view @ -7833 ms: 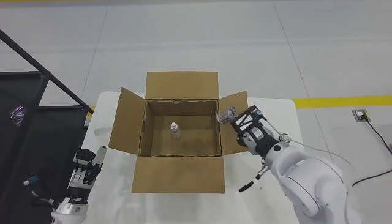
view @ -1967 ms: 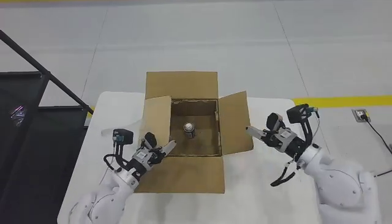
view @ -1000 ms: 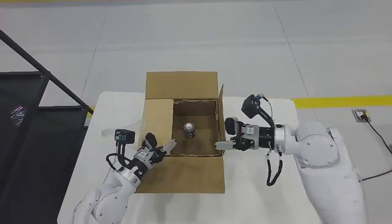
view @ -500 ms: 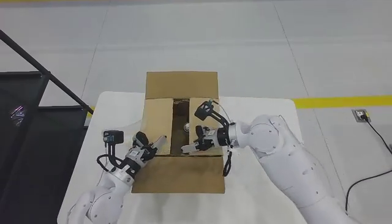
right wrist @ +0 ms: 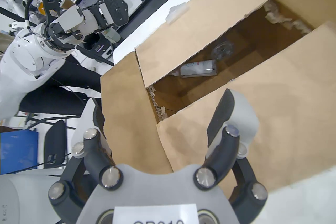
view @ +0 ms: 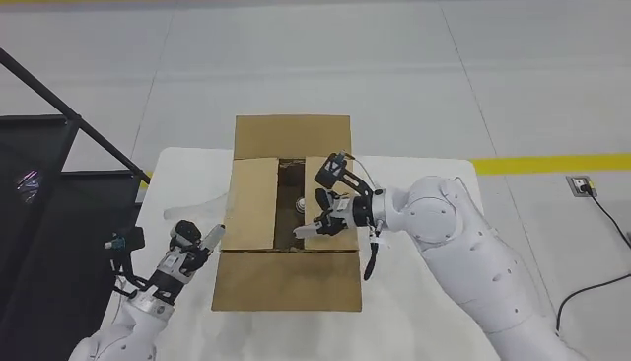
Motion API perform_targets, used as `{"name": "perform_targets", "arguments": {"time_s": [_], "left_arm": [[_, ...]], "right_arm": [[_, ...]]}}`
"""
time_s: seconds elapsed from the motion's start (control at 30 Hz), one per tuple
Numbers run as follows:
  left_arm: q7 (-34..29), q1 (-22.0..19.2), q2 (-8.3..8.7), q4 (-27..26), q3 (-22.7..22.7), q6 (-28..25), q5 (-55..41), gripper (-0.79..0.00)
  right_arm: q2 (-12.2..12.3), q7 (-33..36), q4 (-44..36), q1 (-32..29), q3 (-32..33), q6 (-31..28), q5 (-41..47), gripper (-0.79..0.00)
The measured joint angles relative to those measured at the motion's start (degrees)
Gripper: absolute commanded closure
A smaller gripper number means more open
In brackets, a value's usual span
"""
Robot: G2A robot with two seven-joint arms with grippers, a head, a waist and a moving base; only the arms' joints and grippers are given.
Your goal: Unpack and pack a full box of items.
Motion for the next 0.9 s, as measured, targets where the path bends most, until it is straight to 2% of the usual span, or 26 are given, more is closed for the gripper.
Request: {"name": "perform_targets", "arguments": {"time_s": [0.13, 0.27, 0.37, 0.5, 0.6, 0.73, 0.9], "left_arm": [[-8.6, 4.2, 0.83, 0.7, -4.5, -5.9, -6.3, -0.785], [-18.0, 5.9, 1.64, 2.5, -6.6, -8.6, -11.7, -0.785], [-26.1, 5.9, 2.26, 4.3, -5.7, -11.6, -14.9, -0.785], [-35.7, 5.0, 3.14, 6.2, -4.6, -15.8, -20.3, -0.785], [-41.3, 3.9, 3.75, 7.3, -3.9, -17.2, -25.1, -0.785], [-46.3, 2.0, 4.37, 8.4, -2.7, -17.1, -30.9, -0.785], [-48.1, 0.2, 4.86, 8.9, -1.6, -17.0, -36.7, -0.785]], "right_arm": [[0.0, 0.0, 0.8, 0.1, -0.2, 0.1, 1.3, -0.785], [0.0, -1.5, 0.9, -0.7, 0.0, 1.2, 1.4, -0.785], [0.2, -9.5, 0.9, -2.3, 1.9, 3.8, -2.3, -0.785], [1.1, -20.9, 1.7, -4.9, 8.1, 0.9, 1.0, -0.785], [1.5, -26.6, 2.7, -6.3, 11.6, 0.0, 2.4, -0.785], [1.2, -31.8, 6.0, -5.4, 11.8, 2.9, 2.6, -0.785], [-0.4, -35.2, 15.1, -0.4, 8.2, 7.0, 4.2, -0.785]]}}
